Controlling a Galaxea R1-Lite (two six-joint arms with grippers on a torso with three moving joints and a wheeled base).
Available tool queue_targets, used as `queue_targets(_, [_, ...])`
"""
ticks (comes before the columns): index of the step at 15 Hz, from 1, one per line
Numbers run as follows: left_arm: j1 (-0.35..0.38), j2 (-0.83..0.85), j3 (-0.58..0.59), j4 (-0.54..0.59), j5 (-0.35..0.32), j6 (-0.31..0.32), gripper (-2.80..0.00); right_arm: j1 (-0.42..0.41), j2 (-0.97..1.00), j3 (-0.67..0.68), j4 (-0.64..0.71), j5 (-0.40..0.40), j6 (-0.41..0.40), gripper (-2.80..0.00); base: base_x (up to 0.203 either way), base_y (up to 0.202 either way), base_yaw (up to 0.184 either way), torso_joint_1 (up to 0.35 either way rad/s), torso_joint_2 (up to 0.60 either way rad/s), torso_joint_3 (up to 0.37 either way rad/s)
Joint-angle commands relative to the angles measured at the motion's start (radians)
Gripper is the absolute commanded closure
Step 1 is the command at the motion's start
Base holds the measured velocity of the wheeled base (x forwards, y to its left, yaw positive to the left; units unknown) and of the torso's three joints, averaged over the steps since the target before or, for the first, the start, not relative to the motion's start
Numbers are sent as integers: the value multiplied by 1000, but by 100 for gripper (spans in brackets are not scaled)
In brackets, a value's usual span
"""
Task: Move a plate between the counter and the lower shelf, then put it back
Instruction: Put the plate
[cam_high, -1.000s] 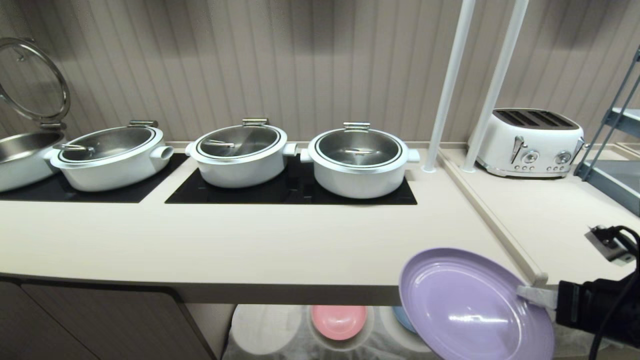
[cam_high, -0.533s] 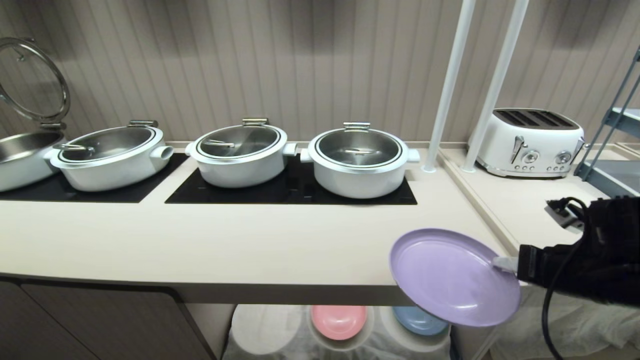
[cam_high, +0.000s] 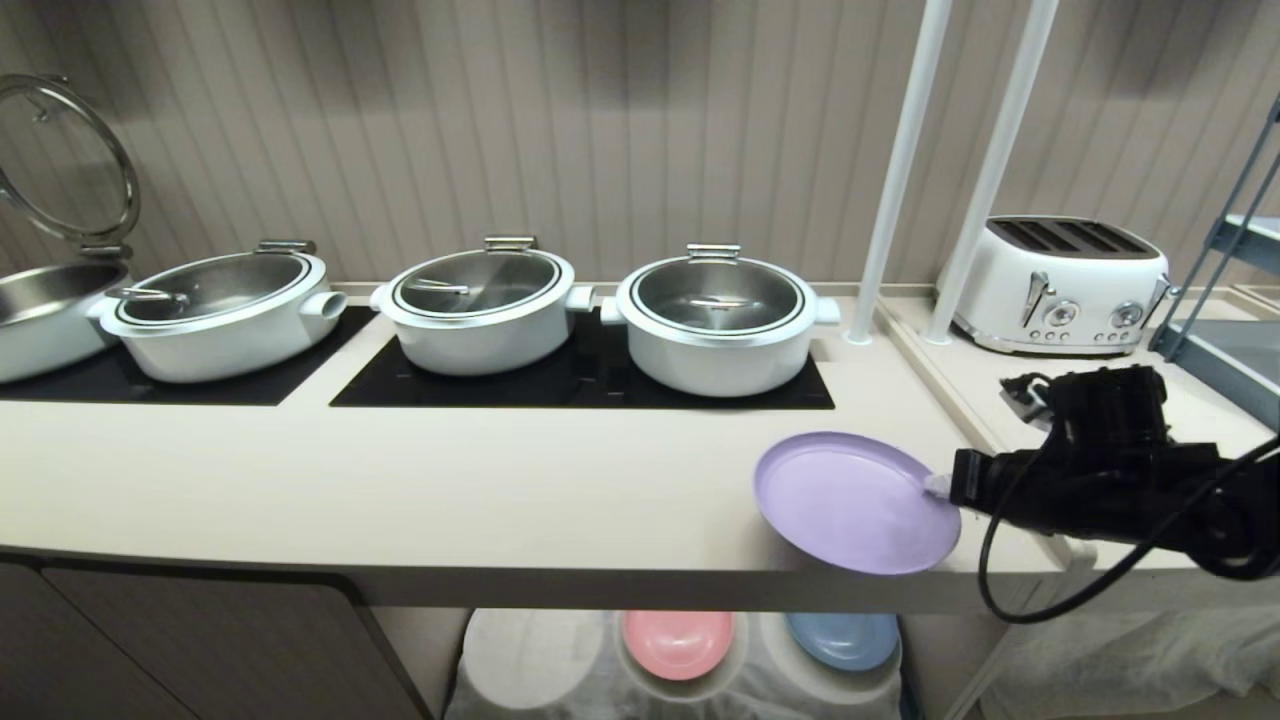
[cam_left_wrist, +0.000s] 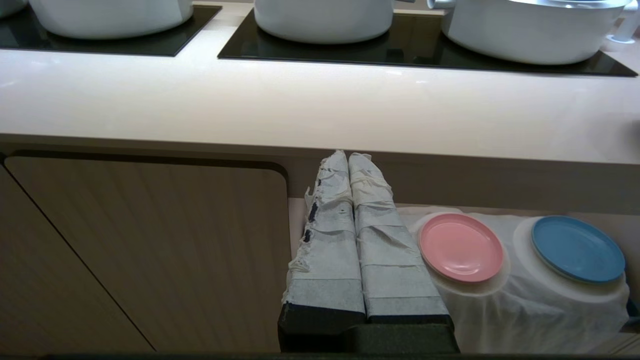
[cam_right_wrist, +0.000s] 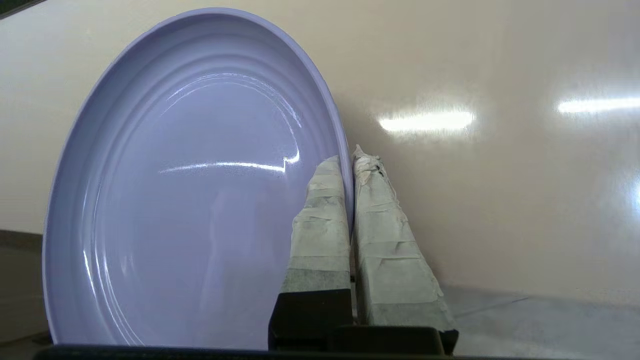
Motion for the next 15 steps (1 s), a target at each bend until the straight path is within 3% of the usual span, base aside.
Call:
queue_targets(1, [0, 1, 0, 0, 1, 0, 0, 1, 132, -57, -34, 2, 2, 0, 0, 0, 0, 0, 0, 0])
queue_targets(10, [0, 1, 0, 0, 1, 0, 0, 2, 293, -240, -37, 3, 4, 0, 0, 0, 0, 0, 0, 0])
queue_targets(15, [0, 1, 0, 0, 1, 0, 0, 0, 319, -263, -34, 3, 7, 0, 0, 0, 0, 0, 0, 0])
